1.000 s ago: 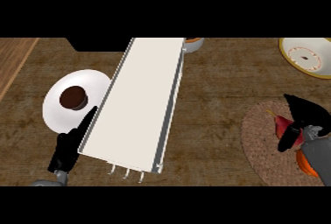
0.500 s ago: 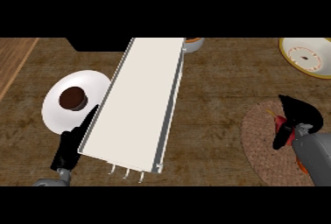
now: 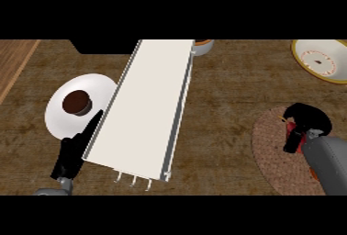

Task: Pick the pear from the placemat and place it in the tiered shelf

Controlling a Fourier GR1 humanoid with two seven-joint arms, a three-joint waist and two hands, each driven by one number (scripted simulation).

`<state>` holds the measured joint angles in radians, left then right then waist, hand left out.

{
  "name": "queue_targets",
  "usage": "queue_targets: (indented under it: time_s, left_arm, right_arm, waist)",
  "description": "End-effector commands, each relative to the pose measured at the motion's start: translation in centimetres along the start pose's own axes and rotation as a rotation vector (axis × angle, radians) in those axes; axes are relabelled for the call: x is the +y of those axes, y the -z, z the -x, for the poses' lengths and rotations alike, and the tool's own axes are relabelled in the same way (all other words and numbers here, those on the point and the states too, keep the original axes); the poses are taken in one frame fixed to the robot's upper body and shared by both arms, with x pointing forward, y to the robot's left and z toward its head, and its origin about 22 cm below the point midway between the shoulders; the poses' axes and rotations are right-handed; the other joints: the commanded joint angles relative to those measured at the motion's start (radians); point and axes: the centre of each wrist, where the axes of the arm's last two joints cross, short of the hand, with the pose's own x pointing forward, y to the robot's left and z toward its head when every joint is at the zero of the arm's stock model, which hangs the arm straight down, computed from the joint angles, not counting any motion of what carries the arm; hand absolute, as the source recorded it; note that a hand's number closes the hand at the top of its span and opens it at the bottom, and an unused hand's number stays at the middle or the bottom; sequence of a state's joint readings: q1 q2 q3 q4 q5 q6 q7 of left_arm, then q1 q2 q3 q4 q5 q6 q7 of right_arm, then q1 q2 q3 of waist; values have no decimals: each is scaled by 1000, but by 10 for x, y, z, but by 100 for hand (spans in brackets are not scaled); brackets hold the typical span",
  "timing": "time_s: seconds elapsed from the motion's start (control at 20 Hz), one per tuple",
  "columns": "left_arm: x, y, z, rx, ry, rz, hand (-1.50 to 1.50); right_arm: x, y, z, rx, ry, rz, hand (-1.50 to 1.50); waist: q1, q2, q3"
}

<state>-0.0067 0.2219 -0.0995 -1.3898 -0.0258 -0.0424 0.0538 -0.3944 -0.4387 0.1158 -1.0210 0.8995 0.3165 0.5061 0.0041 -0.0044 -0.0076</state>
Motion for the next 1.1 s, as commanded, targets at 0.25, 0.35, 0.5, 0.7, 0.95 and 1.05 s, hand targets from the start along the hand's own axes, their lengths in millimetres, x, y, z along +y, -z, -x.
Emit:
queue_targets:
  time_s: [0.25, 0.35, 0.5, 0.7, 0.95, 1.05]
  left_arm:
    - [5, -23, -10, 1, 5, 12, 0]
    - [8, -1, -9, 2, -1, -4, 0]
    - [8, 5, 0, 13, 11, -6, 0]
    - [-9, 7, -6, -29, 13, 51, 0]
    - [-7, 8, -8, -17, 8, 28, 0]
    - [-2, 8, -6, -18, 17, 23, 0]
  right_arm:
    - [0, -5, 0, -32, -2, 73, 150]
    - [19, -2, -2, -38, -30, 123, 150]
    - [-13, 3, -2, -238, -49, 157, 150]
    - [-28, -32, -77, -834, -245, 132, 150]
    - [-60, -41, -72, -1282, -265, 146, 150]
    - [-108, -43, -56, -1353, -247, 197, 150]
  waist:
    - [-1, 2, 8]
    - [-2, 4, 8]
    - [3, 7, 8]
    - [77, 13, 10]
    - [33, 11, 10]
    - [19, 9, 9]
